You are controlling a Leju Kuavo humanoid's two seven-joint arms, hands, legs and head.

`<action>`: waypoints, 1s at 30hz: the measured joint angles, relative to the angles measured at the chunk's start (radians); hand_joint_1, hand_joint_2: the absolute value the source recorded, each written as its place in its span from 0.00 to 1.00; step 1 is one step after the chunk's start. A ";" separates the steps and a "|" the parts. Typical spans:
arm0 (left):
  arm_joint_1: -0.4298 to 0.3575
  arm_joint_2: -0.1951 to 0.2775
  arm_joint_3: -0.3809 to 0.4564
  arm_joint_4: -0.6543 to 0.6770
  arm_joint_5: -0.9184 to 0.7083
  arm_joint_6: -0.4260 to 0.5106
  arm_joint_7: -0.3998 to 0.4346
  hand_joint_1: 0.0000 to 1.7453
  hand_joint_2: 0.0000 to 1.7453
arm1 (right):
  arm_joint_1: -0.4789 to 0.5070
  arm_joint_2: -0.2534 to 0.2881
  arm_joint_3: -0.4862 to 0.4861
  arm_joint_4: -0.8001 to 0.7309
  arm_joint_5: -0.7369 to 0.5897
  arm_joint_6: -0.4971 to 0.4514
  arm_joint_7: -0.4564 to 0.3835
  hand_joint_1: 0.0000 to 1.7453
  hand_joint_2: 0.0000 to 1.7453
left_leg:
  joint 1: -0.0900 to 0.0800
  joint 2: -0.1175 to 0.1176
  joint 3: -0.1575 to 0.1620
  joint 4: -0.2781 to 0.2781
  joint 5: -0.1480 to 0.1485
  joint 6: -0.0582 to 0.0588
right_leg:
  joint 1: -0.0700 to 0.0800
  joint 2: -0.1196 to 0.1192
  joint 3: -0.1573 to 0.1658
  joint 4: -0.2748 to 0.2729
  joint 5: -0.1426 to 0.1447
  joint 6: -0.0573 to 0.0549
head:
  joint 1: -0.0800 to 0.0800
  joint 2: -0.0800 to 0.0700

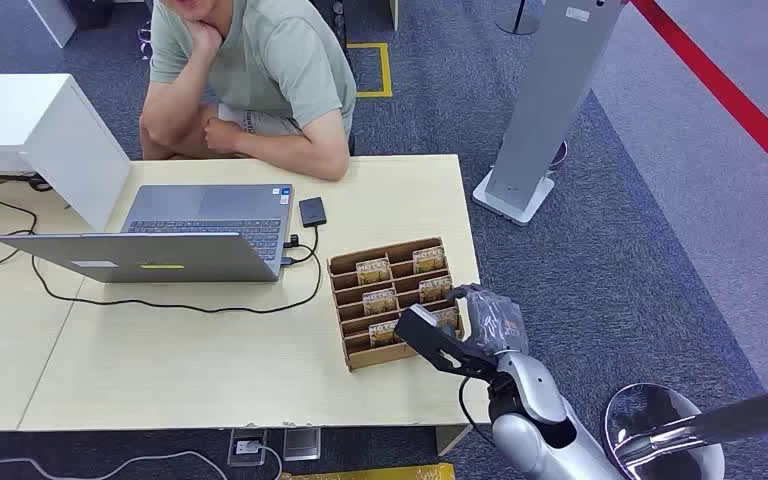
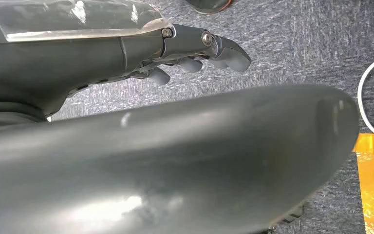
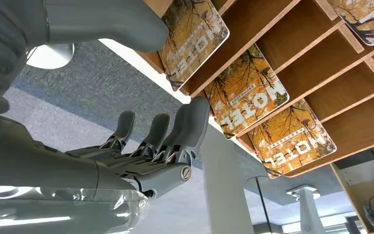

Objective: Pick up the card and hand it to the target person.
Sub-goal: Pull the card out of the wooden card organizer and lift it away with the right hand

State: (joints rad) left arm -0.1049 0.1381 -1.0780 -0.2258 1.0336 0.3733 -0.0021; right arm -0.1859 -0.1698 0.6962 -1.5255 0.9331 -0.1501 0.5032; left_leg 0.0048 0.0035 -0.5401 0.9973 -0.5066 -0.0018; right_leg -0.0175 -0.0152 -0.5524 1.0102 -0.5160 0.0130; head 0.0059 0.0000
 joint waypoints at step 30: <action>0.000 0.000 0.000 0.000 0.000 0.004 0.007 0.00 0.00 | 0.007 0.000 -0.002 0.025 -0.004 -0.005 -0.009 0.45 1.00 | 0.000 0.000 0.000 0.000 0.000 0.000 | 0.000 0.000 0.000 0.000 0.000 0.000 | 0.000 0.000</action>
State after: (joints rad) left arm -0.1048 0.1381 -1.0780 -0.2258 1.0334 0.3771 0.0049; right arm -0.1794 -0.1694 0.6945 -1.5005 0.9295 -0.1555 0.4946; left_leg 0.0048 0.0035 -0.5401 0.9973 -0.5066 -0.0018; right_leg -0.0175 -0.0152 -0.5523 1.0102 -0.5160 0.0130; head 0.0061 0.0000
